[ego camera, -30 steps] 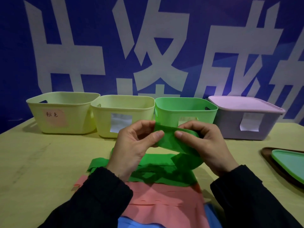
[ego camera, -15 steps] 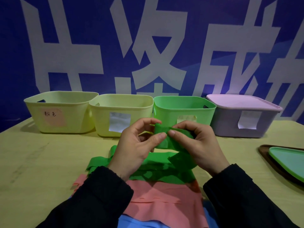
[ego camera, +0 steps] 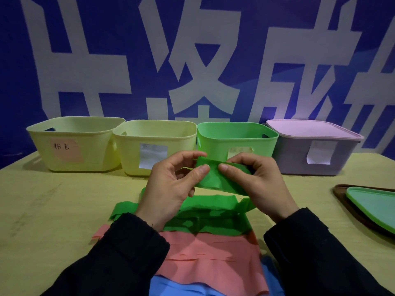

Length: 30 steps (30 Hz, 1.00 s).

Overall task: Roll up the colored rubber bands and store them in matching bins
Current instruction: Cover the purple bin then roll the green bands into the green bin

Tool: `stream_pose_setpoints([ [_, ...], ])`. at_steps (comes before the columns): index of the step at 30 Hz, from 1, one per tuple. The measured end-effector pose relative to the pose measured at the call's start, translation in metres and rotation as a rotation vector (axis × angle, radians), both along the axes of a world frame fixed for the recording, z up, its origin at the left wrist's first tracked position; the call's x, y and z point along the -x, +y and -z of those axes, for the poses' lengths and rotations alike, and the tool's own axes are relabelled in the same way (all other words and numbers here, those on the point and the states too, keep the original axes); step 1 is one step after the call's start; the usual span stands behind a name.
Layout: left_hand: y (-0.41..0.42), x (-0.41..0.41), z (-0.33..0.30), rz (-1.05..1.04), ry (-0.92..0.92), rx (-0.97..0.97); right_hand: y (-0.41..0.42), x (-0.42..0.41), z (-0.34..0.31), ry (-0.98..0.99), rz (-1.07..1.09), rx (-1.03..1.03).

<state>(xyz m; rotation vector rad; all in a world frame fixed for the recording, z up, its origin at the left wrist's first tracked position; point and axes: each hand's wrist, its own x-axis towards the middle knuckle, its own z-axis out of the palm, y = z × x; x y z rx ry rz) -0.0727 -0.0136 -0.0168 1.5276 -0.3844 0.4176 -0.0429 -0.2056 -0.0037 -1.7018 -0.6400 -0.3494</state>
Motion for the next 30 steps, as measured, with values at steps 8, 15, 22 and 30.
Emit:
stream_pose_setpoints([
  [8, -0.0068, 0.0028, 0.0033, 0.072, -0.005, -0.018, 0.0079, 0.0026, 0.0048, -0.023, -0.016, 0.0],
  [15, -0.0051, 0.0026, 0.0007, 0.006, 0.014, 0.047, 0.0037, 0.0031, 0.0021, 0.046, -0.12, 0.009],
  [22, -0.0031, 0.0014, 0.0008, -0.017, -0.017, 0.053, 0.0003, -0.0026, 0.0053, 0.06, -0.145, 0.053],
  [30, -0.0043, 0.0029, 0.003, -0.018, -0.062, -0.011, 0.0011, -0.0049, 0.0079, 0.04, -0.167, 0.005],
])
